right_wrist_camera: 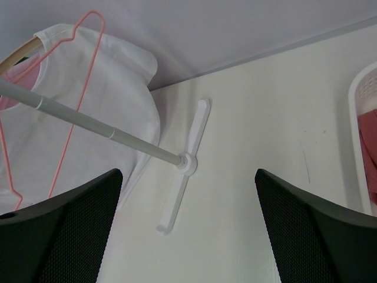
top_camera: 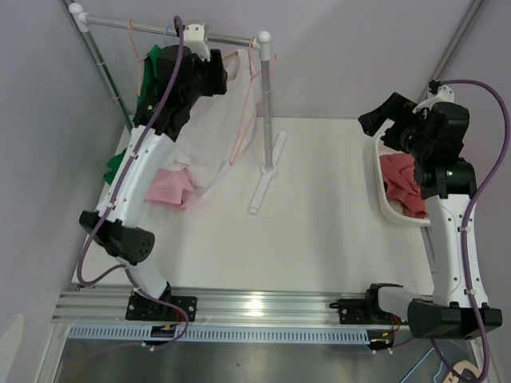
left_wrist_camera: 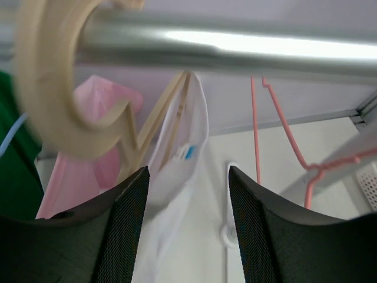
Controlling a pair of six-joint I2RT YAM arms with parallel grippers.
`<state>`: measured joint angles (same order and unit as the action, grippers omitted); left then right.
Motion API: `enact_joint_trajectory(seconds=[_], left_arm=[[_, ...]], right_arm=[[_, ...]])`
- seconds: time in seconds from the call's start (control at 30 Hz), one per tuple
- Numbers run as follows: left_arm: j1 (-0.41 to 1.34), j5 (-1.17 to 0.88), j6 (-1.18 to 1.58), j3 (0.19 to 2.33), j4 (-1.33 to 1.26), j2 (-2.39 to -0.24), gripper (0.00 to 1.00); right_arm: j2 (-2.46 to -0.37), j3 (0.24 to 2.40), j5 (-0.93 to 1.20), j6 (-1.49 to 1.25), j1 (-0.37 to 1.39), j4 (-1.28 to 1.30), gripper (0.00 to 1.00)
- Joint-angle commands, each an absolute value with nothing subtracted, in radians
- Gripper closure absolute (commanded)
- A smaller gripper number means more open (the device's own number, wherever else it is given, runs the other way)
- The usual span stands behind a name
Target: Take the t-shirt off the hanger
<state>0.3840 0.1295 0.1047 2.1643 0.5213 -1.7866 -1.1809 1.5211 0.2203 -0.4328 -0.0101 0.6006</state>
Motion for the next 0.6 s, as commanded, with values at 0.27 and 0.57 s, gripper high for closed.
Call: enact_joint_trajectory(seconds=[0.27,0.57], left_arm=[[0.38,0.198,0.218,1.97,0.566,-1.517,0.38],[0.358,0.207,0.089,1.985,0.451,-1.609,0.34]], right_arm=[[-1.146,1.514,0.261,-0.434,-0.008,0.574,0.0],[-1.143,1.509,0.276,-0.437,-0.008,0.572,0.01]])
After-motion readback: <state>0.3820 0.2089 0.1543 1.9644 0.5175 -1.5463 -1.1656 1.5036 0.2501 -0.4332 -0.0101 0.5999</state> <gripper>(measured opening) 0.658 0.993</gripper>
